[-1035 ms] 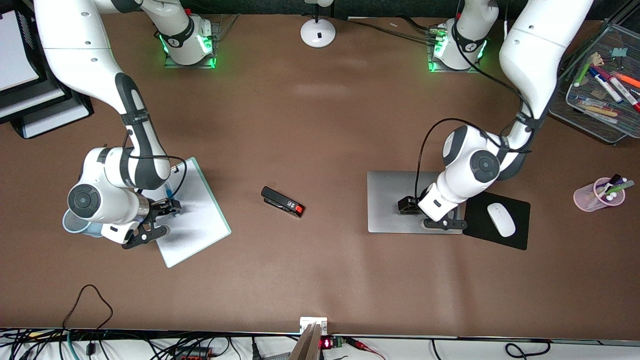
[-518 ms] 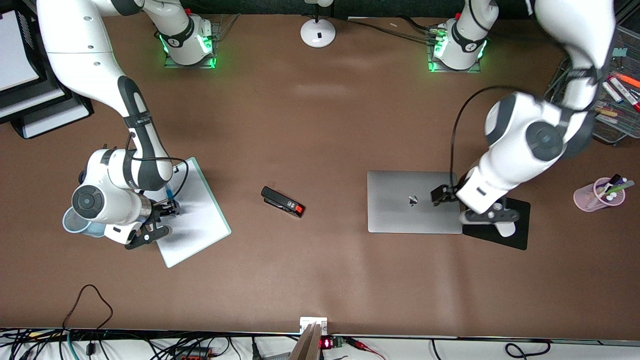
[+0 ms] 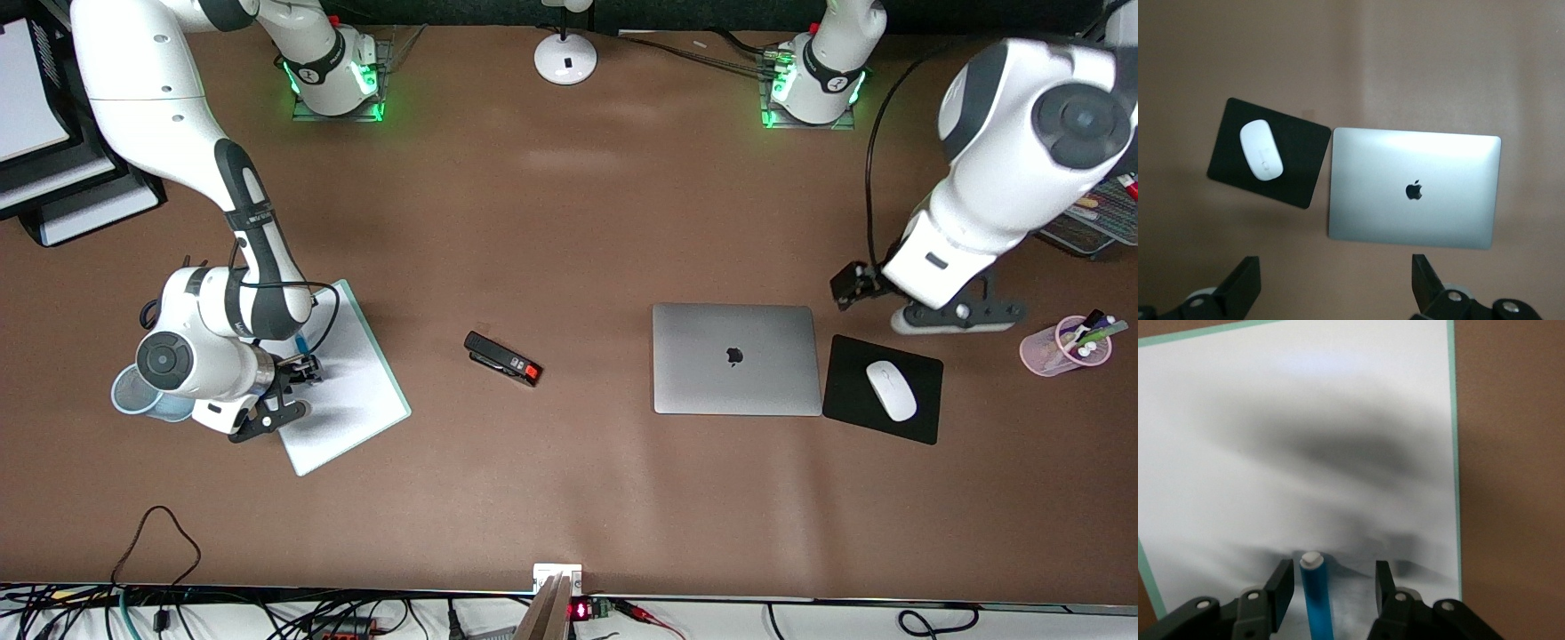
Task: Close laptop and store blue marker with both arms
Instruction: 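Lift the left gripper away from the laptop while the right gripper closes on the marker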
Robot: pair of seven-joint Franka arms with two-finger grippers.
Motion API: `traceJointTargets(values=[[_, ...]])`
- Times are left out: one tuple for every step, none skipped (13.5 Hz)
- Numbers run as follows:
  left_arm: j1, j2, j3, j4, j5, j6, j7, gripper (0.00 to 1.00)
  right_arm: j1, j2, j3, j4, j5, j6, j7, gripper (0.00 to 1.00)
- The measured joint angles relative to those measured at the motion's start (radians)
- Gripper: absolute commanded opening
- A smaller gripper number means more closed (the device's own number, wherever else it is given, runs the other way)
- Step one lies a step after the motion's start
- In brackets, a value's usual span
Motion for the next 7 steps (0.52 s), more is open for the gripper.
traceJointTargets(values=[[0.006,-0.016,0.001,0.009,0.001,-0.034,0.000,1.00,0.001,0.000,0.001,0.000,0.000,0.000,0.000,0.58],[0.014,-0.026,0.002,0.031,0.001,-0.080,0.000,1.00,0.001,0.000,0.001,0.000,0.000,-0.001,0.000,0.57],[0.020,-0.030,0.004,0.060,0.001,-0.129,0.000,1.00,0.002,0.000,0.001,-0.001,0.000,-0.002,0.000,0.57],[0.026,-0.033,0.004,0.088,0.001,-0.172,0.001,1.00,0.002,0.001,0.001,-0.001,0.000,-0.003,-0.001,0.54],[0.028,-0.035,0.004,0.107,0.001,-0.198,0.001,1.00,0.002,0.001,0.001,-0.001,0.000,-0.003,-0.001,0.52],[0.028,-0.039,0.003,0.118,0.001,-0.211,0.001,1.00,0.002,0.001,0.001,-0.001,0.000,-0.004,-0.001,0.50],[0.028,-0.045,0.002,0.124,0.001,-0.222,0.001,1.00,0.003,0.002,0.001,-0.002,0.000,-0.004,-0.002,0.48]])
